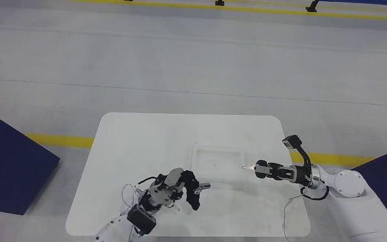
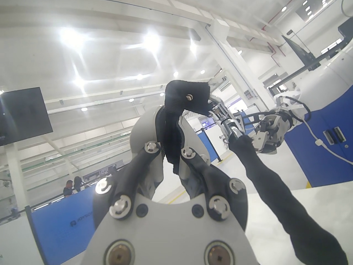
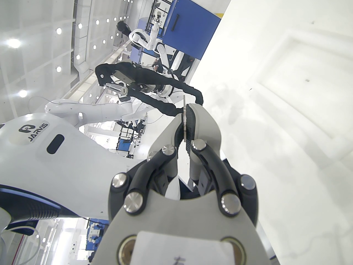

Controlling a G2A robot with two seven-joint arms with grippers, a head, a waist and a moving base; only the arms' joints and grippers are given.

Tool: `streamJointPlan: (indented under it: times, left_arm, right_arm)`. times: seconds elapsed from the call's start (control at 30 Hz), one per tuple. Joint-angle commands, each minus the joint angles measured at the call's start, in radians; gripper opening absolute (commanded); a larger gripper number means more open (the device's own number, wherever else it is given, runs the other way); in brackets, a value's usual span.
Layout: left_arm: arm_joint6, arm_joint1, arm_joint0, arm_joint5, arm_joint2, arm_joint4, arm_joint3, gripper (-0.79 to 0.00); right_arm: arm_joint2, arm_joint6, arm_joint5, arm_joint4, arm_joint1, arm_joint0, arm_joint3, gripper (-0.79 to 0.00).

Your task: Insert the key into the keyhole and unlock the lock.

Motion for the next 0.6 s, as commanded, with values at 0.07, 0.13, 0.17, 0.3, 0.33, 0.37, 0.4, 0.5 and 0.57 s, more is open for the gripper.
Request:
streamJointPlan:
  times: [0.07, 0.13, 0.17, 0.3, 0.33, 0.37, 0.4, 0.5, 0.57]
  left_arm:
    - [0.052, -0.018, -0.015, -0.051, 0.017, -0.049, 0.035, -0.785]
    - [0.059, -0.026, -0.019, -0.067, 0.024, -0.065, 0.049, -0.785]
    - [0.065, -0.03, -0.019, -0.081, 0.028, -0.082, 0.053, -0.785]
    - [0.087, -0.046, -0.023, -0.12, 0.039, -0.122, 0.07, -0.785]
    - [0.093, -0.05, -0.023, -0.131, 0.042, -0.135, 0.072, -0.785]
    - [0.098, -0.053, -0.024, -0.139, 0.044, -0.143, 0.075, -0.785]
    - [0.1, -0.057, -0.025, -0.144, 0.046, -0.147, 0.08, -0.785]
    - [0.096, -0.068, -0.023, -0.167, 0.052, -0.178, 0.087, -0.785]
    - [0.095, -0.068, -0.025, -0.165, 0.051, -0.175, 0.088, -0.785]
  right_arm:
    - [0.0, 0.0, 0.0, 0.0, 0.0, 0.0, 0.0, -0.785]
    - [0.0, 0.0, 0.0, 0.0, 0.0, 0.0, 0.0, -0.785]
    - [0.0, 0.0, 0.0, 0.0, 0.0, 0.0, 0.0, -0.785]
    - [0.0, 0.0, 0.0, 0.0, 0.0, 0.0, 0.0, -0.785]
    - [0.0, 0.0, 0.0, 0.0, 0.0, 0.0, 0.0, -0.785]
    - [0.0, 0.0, 0.0, 0.0, 0.0, 0.0, 0.0, -0.785]
    - [0.0, 0.0, 0.0, 0.0, 0.0, 0.0, 0.0, -0.785]
    - [0.0, 0.0, 0.0, 0.0, 0.0, 0.0, 0.0, -0.785]
    - [0.0, 0.0, 0.0, 0.0, 0.0, 0.0, 0.0, -0.785]
